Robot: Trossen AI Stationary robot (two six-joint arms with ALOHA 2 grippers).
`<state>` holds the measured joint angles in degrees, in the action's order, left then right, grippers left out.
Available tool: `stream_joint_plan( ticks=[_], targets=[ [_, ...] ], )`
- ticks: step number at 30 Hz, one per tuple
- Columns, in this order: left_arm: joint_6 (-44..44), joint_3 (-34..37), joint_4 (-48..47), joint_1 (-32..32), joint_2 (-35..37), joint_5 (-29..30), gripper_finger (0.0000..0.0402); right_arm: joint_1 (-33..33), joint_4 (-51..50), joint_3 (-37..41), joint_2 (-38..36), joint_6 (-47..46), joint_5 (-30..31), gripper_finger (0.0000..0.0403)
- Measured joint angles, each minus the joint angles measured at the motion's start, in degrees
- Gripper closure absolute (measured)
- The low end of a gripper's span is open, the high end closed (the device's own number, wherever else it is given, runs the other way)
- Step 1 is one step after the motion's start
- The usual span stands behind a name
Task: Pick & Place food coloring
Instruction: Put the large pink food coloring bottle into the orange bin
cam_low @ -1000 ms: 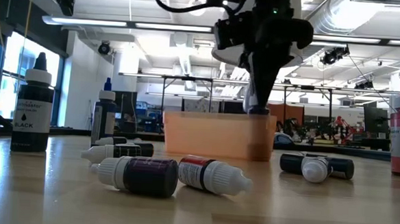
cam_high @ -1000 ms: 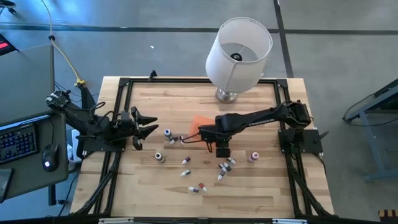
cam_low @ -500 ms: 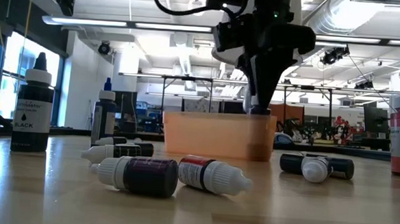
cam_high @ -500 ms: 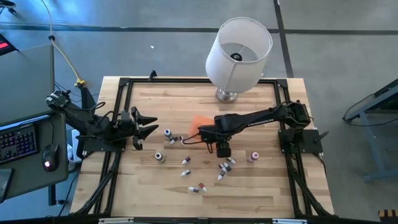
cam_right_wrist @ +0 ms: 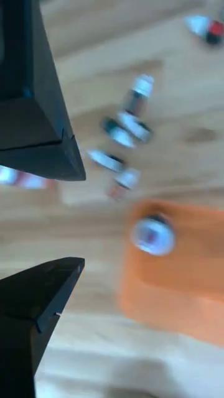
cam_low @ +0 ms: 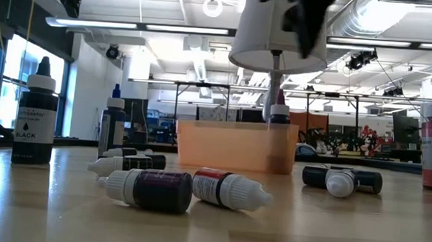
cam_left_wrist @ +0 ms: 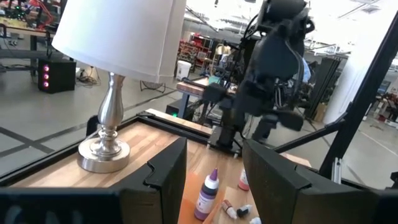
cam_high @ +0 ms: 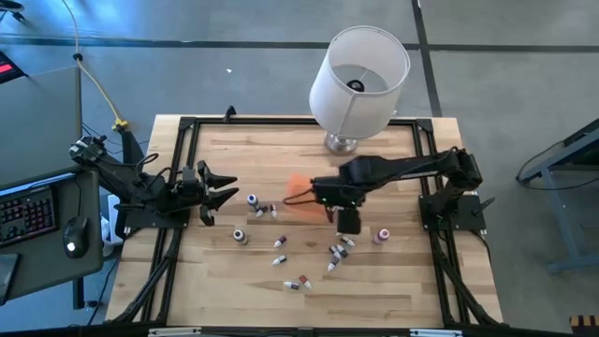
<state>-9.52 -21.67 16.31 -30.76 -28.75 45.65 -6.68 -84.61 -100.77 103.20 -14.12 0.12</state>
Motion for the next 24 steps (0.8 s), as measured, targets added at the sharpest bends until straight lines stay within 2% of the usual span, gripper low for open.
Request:
stream_joint_plan(
  ticks=[6,9,16,24],
  targets=[
    [-0.02,0.01,-0.38,0.02,0.0,0.0,0.0245,-6.27,-3.77,4.61,-2.8,-9.64,-5.54,0.0196],
    [-1.04,0.02,-0.42,0.02,0.02,-0.09,0.0245,-10.15,-3.18,9.17,-4.16,-10.89,-8.4,0.0197],
    [-2.82,0.02,-1.45,0.02,0.02,-0.13,0.0245,-16.63,6.58,23.17,-10.22,-20.34,-5.78,0.0199],
    [-3.23,0.02,-1.5,0.0,0.02,-0.17,0.0245,-15.32,9.26,34.65,-19.09,-24.91,-2.56,0.0198]
  ],
)
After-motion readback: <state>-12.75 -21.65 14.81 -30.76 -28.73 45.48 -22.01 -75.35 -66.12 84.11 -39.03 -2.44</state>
